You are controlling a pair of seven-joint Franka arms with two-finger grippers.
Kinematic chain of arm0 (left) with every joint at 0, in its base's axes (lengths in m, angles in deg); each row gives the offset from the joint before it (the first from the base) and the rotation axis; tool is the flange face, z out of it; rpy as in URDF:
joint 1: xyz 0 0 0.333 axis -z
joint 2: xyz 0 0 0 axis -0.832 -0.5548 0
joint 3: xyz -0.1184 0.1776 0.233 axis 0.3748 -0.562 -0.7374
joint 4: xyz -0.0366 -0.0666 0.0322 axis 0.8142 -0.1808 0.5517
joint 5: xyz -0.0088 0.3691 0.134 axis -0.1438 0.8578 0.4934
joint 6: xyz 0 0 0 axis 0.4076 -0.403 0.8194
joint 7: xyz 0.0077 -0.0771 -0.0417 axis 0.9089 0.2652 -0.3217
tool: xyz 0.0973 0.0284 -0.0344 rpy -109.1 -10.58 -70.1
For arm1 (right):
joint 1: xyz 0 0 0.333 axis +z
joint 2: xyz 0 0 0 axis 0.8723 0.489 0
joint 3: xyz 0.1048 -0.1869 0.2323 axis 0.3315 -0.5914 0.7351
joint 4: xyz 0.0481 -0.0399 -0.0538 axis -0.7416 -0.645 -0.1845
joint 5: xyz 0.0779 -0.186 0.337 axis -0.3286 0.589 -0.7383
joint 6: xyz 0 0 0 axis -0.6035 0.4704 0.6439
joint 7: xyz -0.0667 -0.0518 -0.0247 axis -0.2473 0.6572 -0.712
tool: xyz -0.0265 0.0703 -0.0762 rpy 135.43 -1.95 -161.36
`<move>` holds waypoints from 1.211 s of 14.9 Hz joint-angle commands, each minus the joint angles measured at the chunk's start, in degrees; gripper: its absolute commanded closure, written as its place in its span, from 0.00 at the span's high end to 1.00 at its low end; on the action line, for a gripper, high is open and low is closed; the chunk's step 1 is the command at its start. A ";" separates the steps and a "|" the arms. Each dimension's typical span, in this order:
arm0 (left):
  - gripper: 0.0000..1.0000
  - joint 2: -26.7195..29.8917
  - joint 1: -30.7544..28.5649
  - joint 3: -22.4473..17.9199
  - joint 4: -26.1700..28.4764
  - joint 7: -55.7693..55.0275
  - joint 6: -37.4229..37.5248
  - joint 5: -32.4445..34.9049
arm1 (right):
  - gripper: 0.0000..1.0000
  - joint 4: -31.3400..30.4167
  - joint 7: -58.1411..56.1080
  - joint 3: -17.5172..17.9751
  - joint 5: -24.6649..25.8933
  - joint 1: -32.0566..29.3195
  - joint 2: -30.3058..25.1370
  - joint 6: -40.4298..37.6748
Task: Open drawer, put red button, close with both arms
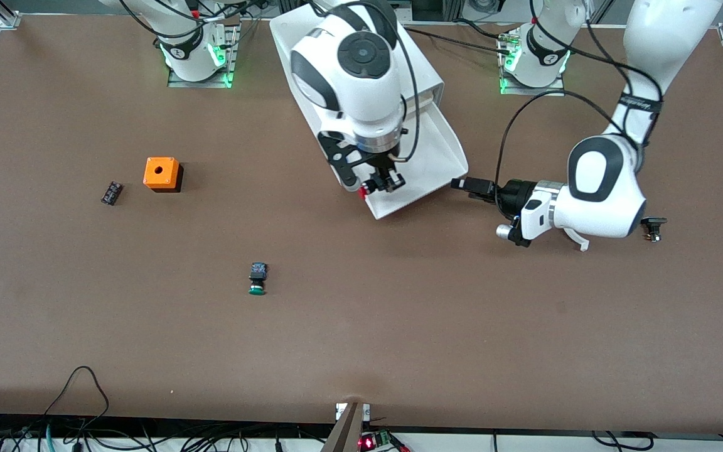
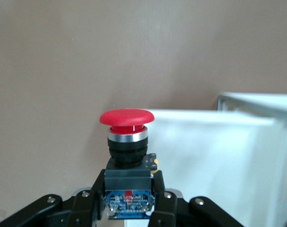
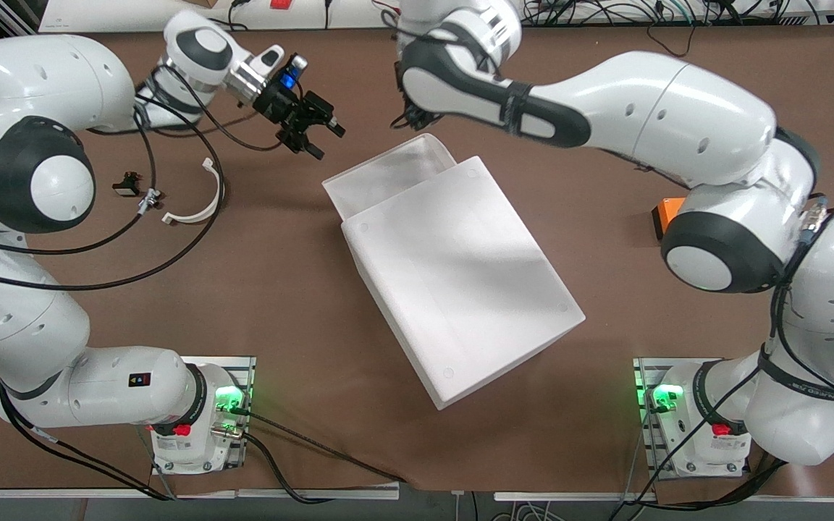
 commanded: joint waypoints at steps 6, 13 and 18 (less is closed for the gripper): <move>1.00 1.00 0.12 0.97 -13.95 -24.02 12.12 27.21 | 0.00 1.13 15.24 -0.75 2.25 5.37 7.42 8.72; 1.00 1.53 1.96 1.24 -19.83 -27.29 13.18 43.29 | 0.98 0.42 17.28 -0.67 2.07 5.81 8.31 8.99; 1.00 -0.49 1.52 0.89 -22.39 -26.23 13.80 47.89 | 1.00 0.95 16.49 -1.19 2.07 4.76 5.94 8.03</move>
